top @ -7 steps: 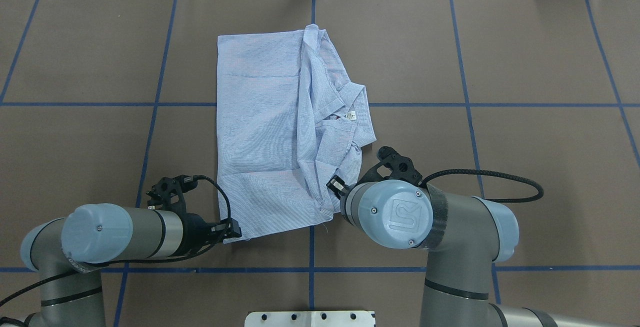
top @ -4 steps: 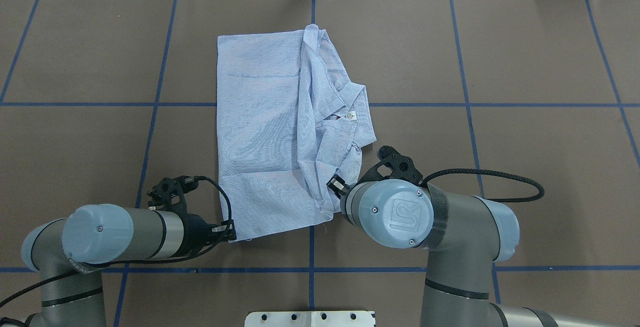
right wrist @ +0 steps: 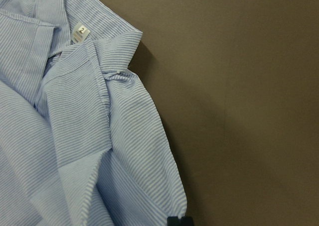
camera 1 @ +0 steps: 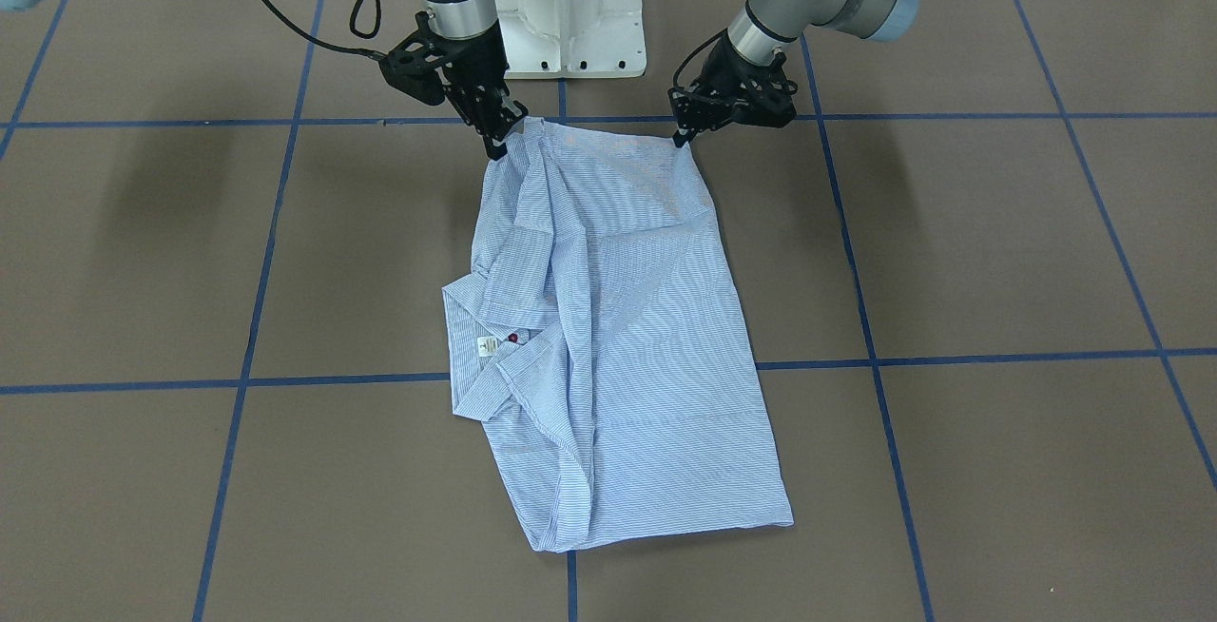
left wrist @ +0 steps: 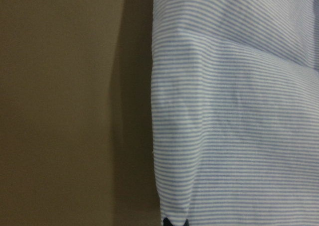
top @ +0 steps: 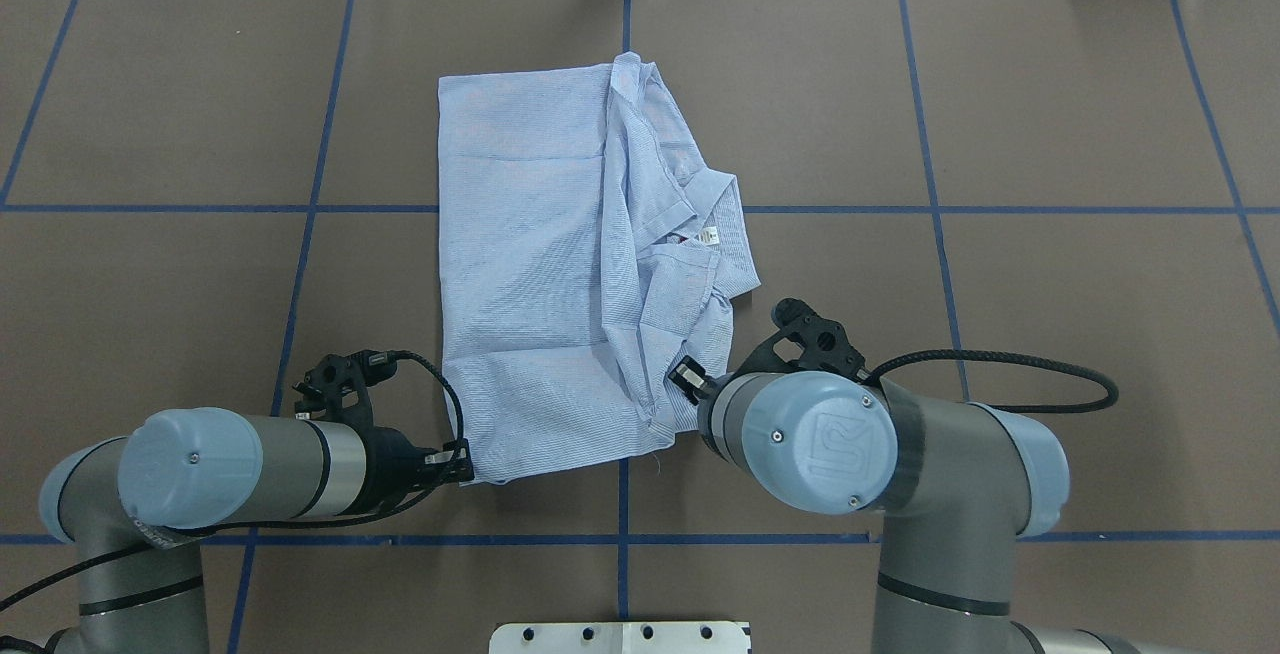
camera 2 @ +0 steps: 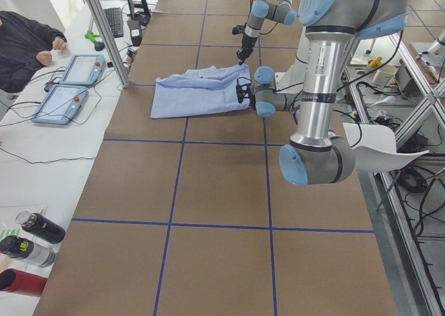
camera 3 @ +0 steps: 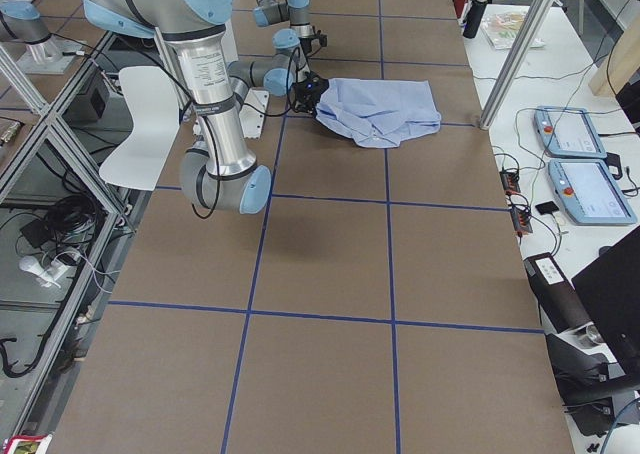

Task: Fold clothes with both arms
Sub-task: 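Grasp the near edge with both grippers and fold it over toward the collar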

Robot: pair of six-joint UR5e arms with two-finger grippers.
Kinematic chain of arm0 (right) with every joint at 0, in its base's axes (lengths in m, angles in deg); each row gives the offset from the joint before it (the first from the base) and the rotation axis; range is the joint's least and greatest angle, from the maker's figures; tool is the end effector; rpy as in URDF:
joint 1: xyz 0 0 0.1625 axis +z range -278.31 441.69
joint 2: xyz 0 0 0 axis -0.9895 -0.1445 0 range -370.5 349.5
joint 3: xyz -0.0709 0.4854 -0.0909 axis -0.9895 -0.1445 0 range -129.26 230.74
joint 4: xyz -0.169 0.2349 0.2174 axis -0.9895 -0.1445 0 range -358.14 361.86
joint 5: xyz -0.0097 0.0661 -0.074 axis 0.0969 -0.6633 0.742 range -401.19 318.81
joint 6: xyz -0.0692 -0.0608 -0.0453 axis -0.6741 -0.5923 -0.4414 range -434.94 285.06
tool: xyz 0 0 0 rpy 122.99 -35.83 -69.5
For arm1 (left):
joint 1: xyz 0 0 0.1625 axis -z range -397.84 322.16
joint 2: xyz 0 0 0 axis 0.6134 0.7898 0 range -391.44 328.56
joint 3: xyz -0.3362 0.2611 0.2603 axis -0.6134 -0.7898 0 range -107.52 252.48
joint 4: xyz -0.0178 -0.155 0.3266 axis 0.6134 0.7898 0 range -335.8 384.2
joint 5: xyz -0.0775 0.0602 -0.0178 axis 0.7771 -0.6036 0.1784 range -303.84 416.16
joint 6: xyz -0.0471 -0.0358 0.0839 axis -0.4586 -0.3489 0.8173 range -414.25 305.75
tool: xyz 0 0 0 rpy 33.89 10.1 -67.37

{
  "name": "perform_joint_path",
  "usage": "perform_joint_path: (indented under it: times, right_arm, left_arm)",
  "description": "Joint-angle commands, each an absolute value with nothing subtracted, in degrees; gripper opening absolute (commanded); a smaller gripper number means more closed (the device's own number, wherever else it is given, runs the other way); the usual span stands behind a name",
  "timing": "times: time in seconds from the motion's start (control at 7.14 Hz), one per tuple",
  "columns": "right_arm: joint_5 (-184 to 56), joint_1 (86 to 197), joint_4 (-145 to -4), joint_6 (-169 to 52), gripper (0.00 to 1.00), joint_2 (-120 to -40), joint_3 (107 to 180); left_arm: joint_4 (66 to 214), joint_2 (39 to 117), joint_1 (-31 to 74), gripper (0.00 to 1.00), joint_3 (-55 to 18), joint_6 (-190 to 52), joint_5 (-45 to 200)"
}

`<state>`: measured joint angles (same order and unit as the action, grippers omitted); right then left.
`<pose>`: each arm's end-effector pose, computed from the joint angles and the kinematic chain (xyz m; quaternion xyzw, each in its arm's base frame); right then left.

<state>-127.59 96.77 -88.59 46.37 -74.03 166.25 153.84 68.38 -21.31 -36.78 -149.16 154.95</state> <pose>-0.5158 -0.2837 0.3297 -0.0333 -0.4341 0.3670 0.8220 0.4554 -0.2578 0.4344 -0.0059 0.5663 -0.1106 0.8168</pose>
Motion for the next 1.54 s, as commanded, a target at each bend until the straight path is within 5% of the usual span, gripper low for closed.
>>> perform_joint_path:
  times: [0.0, 0.56, 0.84, 1.12, 1.4]
  right_arm:
    - [-125.4, 92.79, -96.7, 48.36, 0.0, -76.16, 176.37]
    - [-124.15, 89.94, -108.79, 50.66, 0.0, -75.28, 187.67]
    - [-124.33, 94.4, -108.36, 47.87, 0.0, -73.71, 183.49]
    - [-128.08, 103.44, -108.01, 41.55, 0.0, -67.57, 175.41]
    - [-130.92, 110.67, -103.83, 35.83, 0.0, -64.48, 166.37]
  left_arm:
    - [153.41, 68.05, -21.57, 0.0, -41.31, -149.35, 155.12]
    - [132.09, 70.58, -22.81, 0.0, -58.37, -149.26, 159.06]
    - [126.71, 75.66, -17.66, 0.0, -56.11, -148.04, 159.08]
    - [119.5, 88.56, -9.58, 0.0, -46.14, -140.78, 159.17]
    - [119.92, 92.36, -2.27, 0.0, -36.21, -130.59, 159.26]
